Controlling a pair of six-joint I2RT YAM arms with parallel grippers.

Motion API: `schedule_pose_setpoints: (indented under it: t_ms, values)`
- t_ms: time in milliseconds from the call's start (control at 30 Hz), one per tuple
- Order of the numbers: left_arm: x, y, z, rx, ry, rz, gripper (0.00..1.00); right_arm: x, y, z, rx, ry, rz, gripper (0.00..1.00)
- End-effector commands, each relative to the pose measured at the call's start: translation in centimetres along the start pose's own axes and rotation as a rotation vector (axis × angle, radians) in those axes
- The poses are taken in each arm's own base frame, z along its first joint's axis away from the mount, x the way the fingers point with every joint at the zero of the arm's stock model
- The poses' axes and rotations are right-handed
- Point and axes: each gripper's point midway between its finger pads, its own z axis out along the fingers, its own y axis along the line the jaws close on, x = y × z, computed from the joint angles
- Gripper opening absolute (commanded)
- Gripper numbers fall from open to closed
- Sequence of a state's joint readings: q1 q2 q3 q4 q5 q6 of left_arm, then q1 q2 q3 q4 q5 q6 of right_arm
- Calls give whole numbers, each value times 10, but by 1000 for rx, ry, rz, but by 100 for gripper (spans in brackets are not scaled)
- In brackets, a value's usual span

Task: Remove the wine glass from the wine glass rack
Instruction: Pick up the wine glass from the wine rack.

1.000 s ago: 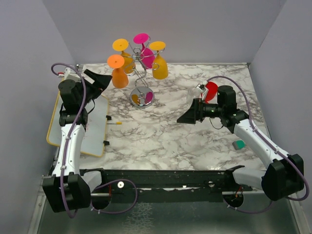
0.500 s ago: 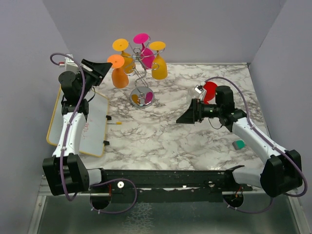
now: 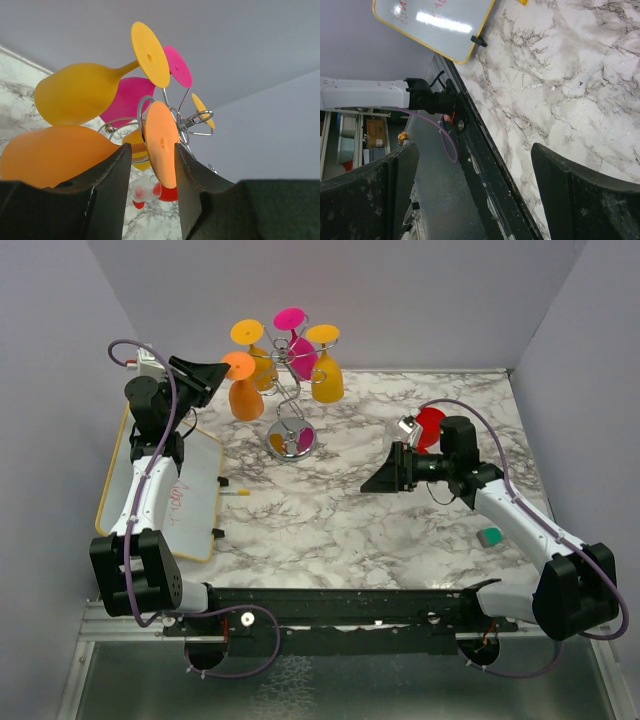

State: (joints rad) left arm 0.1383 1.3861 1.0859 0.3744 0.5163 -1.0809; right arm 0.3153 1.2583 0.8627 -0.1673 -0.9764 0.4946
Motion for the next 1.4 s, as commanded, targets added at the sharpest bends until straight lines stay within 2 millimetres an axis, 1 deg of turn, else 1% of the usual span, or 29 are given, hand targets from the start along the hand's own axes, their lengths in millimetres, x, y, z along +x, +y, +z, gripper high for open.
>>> schedule_pose_setpoints:
  t_ms: [0, 133, 233, 333, 500, 633, 767, 867, 967, 1167, 1200, 1367]
  values:
    - [-9, -21, -1, 66, -8, 31, 40, -1, -1, 3, 12, 7, 22, 100]
    - [-9, -21, -2, 68, -7, 32, 36, -2, -2, 3, 12, 6, 21, 100]
    - [-9, -21, -1, 66, -7, 25, 36, -2, -4, 4, 16, 9, 31, 100]
    - [-7, -20, 1, 72, 6, 19, 30, -1, -4, 5, 15, 16, 40, 100]
    - [-8, -24, 1, 86, 8, 22, 27, -2, -3, 4, 16, 13, 38, 100]
    - [-8, -25, 1, 84, 1, 5, 20, -2, -6, 5, 30, 11, 48, 100]
    - [-9, -23, 0, 78, -4, -23, 10, 0, -11, 6, 44, 17, 67, 100]
    - [-10, -25, -1, 80, -11, -26, 9, 1, -11, 6, 46, 21, 68, 100]
    - [-11, -28, -1, 83, -14, -33, 4, 1, -13, 6, 56, 22, 67, 100]
    - [-14, -32, -1, 86, -22, -83, 2, 3, -13, 5, 59, 25, 69, 100]
    - [-15, -32, -1, 84, -27, -95, 0, 4, -13, 5, 61, 27, 71, 100]
    - [-19, -35, 0, 83, -35, -173, 0, 5, -16, 4, 75, 29, 73, 100]
